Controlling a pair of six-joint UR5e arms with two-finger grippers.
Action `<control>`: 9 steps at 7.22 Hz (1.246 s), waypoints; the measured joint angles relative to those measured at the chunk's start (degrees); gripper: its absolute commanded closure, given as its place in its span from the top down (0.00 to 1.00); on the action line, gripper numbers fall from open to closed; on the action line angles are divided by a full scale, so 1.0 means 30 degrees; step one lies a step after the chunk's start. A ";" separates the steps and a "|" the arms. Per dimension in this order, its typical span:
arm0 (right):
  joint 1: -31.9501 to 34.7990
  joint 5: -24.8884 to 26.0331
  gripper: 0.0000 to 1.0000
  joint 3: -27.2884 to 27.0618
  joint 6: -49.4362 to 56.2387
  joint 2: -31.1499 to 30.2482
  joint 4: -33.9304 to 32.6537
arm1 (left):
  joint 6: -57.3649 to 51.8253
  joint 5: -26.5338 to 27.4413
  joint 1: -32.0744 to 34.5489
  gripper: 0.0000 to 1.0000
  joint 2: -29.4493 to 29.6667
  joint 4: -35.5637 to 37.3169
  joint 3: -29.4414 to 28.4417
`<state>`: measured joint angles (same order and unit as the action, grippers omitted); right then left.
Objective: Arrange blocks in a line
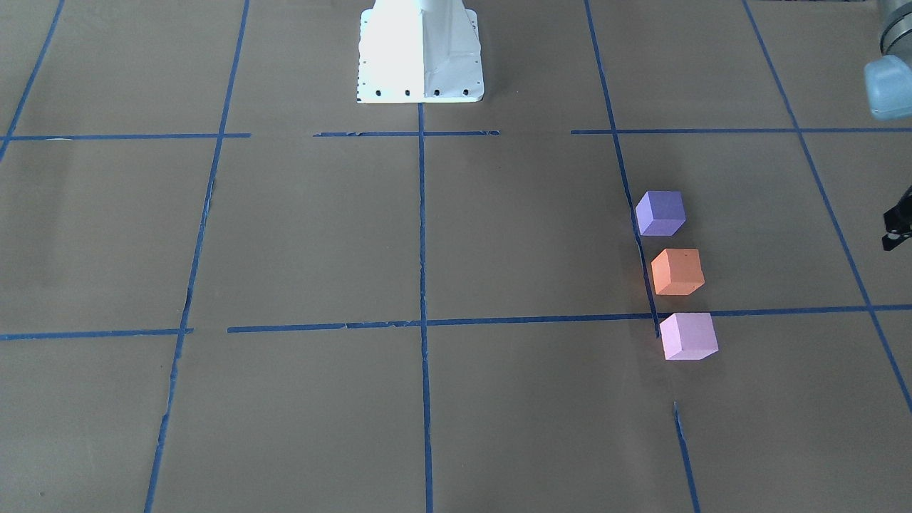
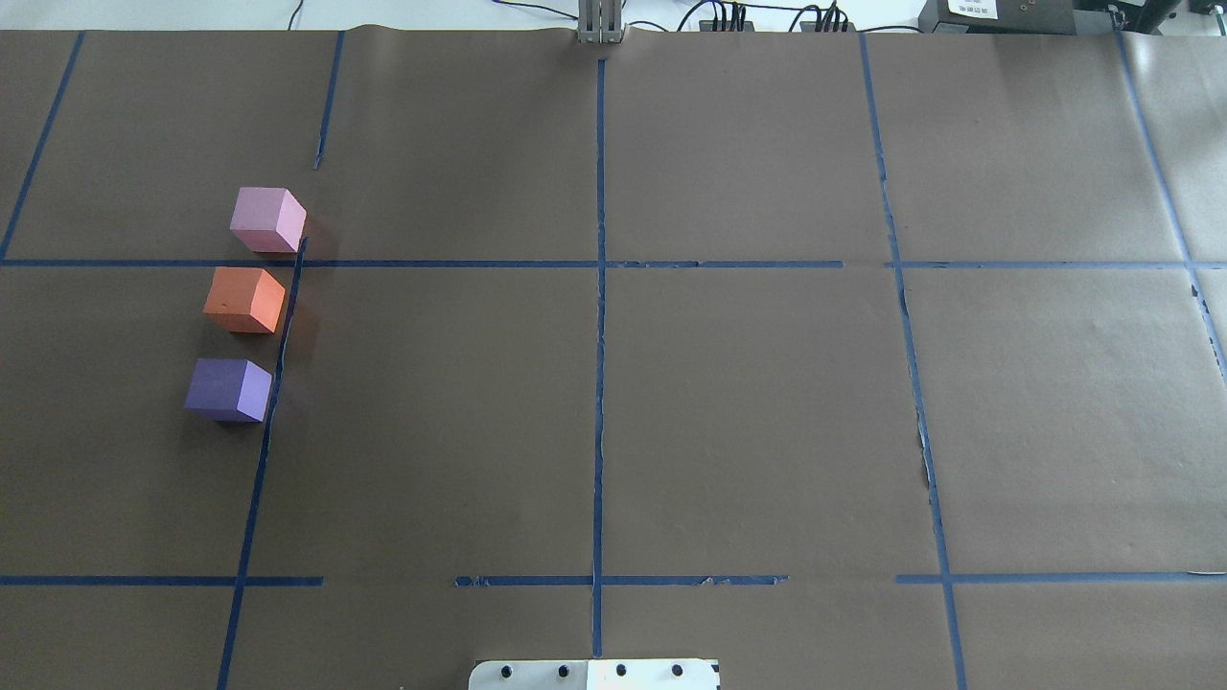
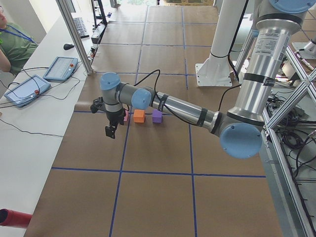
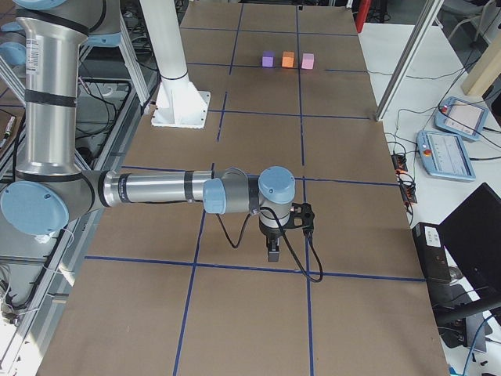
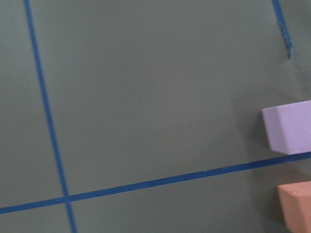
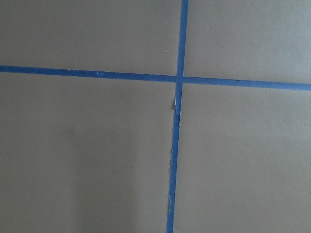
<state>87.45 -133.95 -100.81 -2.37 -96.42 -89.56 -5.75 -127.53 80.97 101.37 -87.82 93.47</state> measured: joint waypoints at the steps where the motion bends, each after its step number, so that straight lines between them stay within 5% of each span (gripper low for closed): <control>1: 0.0001 0.0001 1.00 0.0000 0.0000 0.0000 -0.0001 | -0.2756 -0.0341 0.1046 1.00 -0.0864 -0.0140 -0.0661; 4: 0.0000 0.0000 1.00 -0.0001 0.0000 0.0000 0.0000 | -0.0725 -0.1045 0.1964 1.00 -0.2509 -0.0250 -0.1521; 9: 0.0000 0.0000 1.00 0.0000 0.0000 0.0000 -0.0001 | 0.0963 -0.1402 0.1957 1.00 -0.2410 -0.0374 -0.1604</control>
<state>87.45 -133.95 -100.81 -2.37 -96.41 -89.56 -2.86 -131.74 86.84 94.14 -88.94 88.66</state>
